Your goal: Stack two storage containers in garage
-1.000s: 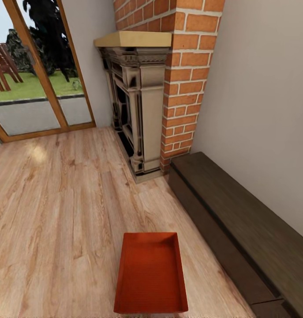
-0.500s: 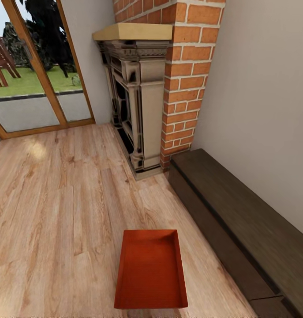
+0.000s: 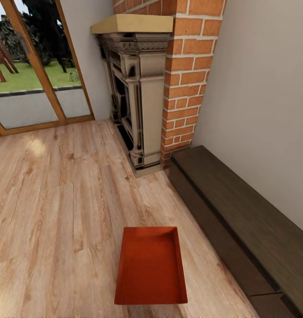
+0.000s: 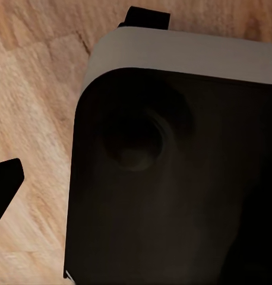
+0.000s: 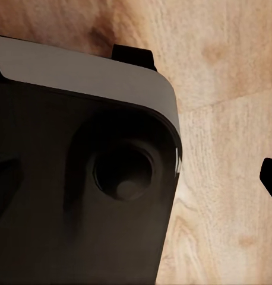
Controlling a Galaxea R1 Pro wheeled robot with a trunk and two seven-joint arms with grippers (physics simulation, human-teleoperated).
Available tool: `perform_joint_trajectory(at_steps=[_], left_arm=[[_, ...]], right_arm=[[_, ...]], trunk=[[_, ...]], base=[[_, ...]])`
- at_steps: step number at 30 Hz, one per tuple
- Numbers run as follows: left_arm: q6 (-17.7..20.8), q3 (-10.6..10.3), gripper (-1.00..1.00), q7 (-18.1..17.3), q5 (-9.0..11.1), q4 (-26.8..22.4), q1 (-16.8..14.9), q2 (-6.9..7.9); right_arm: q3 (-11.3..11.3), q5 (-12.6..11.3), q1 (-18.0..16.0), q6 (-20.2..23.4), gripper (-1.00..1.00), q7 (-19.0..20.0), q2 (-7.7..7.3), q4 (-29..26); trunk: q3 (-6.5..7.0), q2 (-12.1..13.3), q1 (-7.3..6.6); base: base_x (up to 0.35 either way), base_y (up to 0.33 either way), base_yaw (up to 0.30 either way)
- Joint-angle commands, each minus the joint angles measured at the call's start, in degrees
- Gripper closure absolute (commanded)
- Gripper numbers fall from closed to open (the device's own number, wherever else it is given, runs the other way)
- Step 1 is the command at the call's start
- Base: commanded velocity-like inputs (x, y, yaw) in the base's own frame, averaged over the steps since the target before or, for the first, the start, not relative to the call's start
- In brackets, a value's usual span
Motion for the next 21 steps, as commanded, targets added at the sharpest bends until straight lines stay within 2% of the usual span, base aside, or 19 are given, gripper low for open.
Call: perform_joint_trajectory(at_steps=[1, 21], left_arm=[[-0.02, -0.02, -1.0, 0.14, 0.41, -0.02, -0.02, -0.02], [-0.02, -0.02, -1.0, 0.14, 0.41, -0.02, -0.02, -0.02]], right_arm=[[0.48, -0.54, -0.04, -0.31, -1.0, -0.06, 0.04, 0.16], [0.48, -0.54, -0.04, -0.31, -1.0, -0.06, 0.04, 0.16]], trunk=[[-0.13, -0.02, -0.01], [-1.99, -0.02, -0.01]], base=[[0.0, 0.0, 0.0], [0.0, 0.0, 0.0]])
